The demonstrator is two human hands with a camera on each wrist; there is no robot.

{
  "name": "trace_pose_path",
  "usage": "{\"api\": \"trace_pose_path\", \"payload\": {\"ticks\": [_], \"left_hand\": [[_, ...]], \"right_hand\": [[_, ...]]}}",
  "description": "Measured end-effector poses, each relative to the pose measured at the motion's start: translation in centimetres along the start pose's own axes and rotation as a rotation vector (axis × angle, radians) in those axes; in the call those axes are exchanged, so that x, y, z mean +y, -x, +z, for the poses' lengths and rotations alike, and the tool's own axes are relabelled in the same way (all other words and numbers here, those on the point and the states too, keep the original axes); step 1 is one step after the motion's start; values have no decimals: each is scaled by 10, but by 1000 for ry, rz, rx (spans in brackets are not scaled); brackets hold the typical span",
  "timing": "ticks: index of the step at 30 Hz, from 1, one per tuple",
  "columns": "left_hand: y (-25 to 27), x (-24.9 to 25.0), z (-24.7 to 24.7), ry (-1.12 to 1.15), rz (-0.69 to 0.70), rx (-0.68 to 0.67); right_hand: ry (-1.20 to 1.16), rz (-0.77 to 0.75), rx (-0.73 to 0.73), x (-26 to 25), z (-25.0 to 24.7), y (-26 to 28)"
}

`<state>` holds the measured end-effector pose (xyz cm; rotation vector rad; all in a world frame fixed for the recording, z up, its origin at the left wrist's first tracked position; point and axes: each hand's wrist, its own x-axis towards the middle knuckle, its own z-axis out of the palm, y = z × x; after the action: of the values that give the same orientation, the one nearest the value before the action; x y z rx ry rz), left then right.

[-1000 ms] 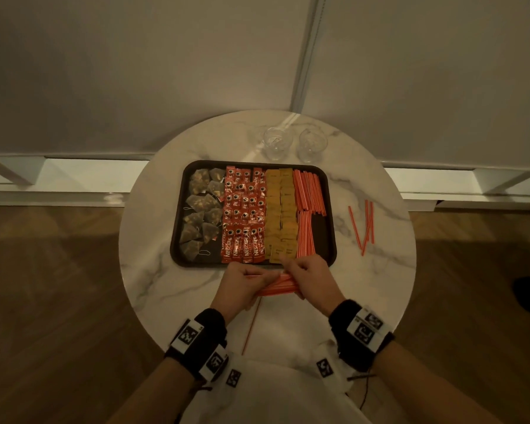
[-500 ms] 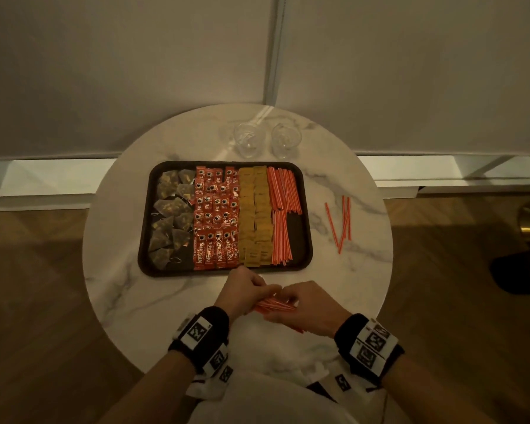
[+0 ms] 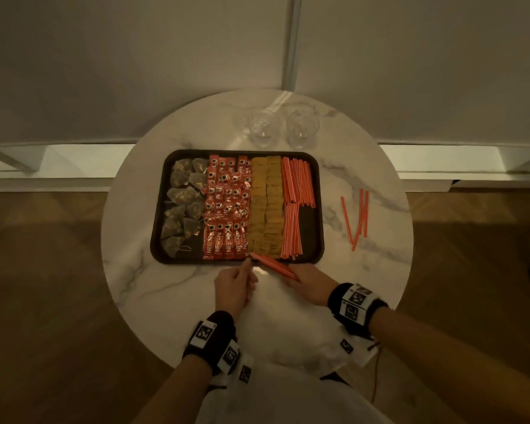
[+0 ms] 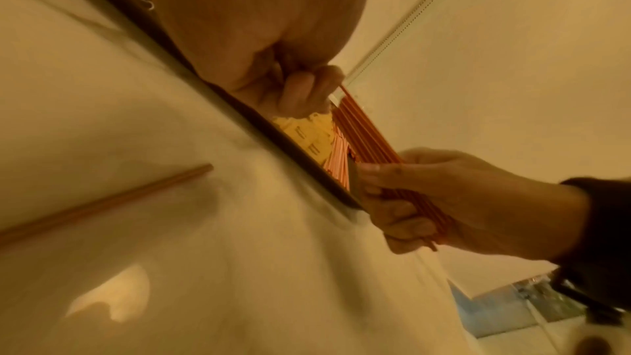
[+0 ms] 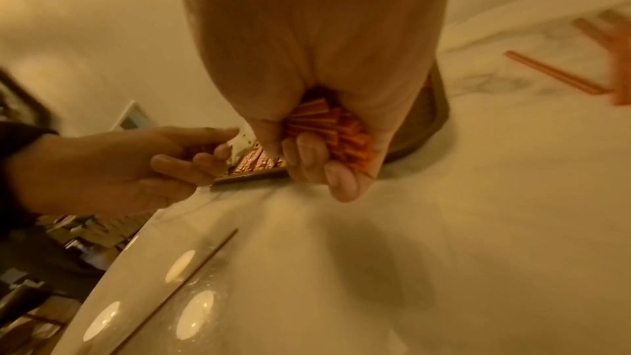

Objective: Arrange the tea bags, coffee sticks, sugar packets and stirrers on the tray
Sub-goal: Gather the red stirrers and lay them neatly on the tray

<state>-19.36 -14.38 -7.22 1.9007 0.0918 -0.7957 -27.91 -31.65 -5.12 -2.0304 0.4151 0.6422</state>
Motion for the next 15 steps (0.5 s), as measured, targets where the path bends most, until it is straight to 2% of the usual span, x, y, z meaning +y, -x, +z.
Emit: {"api": "trace_pose_path", "payload": {"ticks": [2,5,6,8,10,11,13,15], "left_hand": [[6,-1,9,35,5,73],[4,5,9,238,-20,182],[2,9,8,287,-32,152],[-2,16,12,296,-46,-39],[-4,20,21,128,-23,-258],[-4,21,24,42,-1,-312],[-6,22,25,19,25,-292],[-9,23,18,80,31,-183]], "right_hand": [[20,-13,-15,-4,3,-4],[180,-13,-92,0,7,-2],[241,-14,-136,1,8,-1],[312,-29,-187,-4,11,3],[321,-48,-176,-11,11,6],[325,-40,-170,-14,10,5],[324,-8,-178,-15,7,4],[227,22,-142,-9,0,2]]}}
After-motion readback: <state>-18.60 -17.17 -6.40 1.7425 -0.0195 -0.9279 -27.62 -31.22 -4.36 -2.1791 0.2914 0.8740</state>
